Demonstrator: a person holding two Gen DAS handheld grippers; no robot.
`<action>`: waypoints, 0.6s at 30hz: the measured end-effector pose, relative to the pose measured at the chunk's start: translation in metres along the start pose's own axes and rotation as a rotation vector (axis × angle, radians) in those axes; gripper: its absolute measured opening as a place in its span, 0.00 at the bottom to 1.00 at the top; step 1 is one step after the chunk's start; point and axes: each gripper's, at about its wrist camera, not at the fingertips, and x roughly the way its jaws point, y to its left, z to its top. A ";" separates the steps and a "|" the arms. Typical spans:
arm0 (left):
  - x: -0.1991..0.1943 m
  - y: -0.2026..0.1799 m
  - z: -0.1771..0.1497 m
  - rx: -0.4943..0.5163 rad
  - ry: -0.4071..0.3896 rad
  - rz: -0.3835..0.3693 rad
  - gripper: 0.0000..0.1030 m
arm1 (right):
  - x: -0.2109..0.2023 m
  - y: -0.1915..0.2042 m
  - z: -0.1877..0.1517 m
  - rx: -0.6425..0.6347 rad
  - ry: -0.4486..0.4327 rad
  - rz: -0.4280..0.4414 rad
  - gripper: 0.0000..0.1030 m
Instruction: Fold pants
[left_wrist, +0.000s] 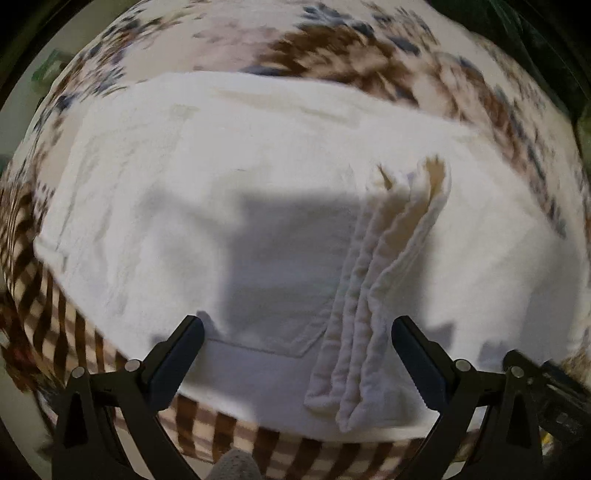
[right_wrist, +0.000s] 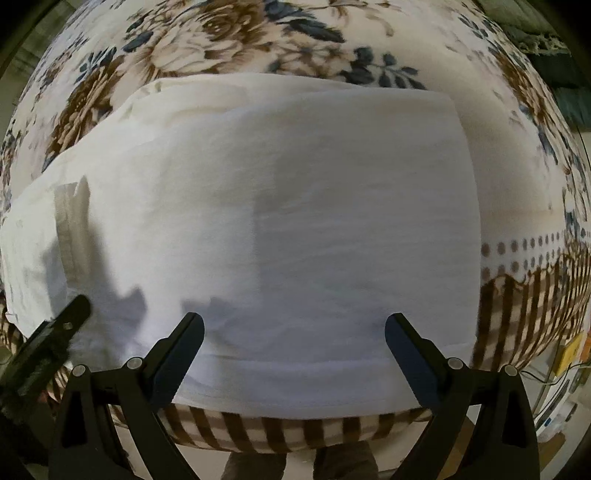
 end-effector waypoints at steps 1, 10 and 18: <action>-0.008 0.009 -0.002 -0.036 -0.016 -0.028 1.00 | -0.005 -0.003 -0.001 0.002 -0.010 -0.003 0.97; -0.056 0.141 -0.038 -0.536 -0.141 -0.137 1.00 | -0.043 -0.008 -0.015 0.014 -0.028 0.024 0.97; -0.009 0.212 -0.034 -0.916 -0.193 -0.324 1.00 | -0.036 0.045 -0.020 -0.003 -0.002 0.009 0.97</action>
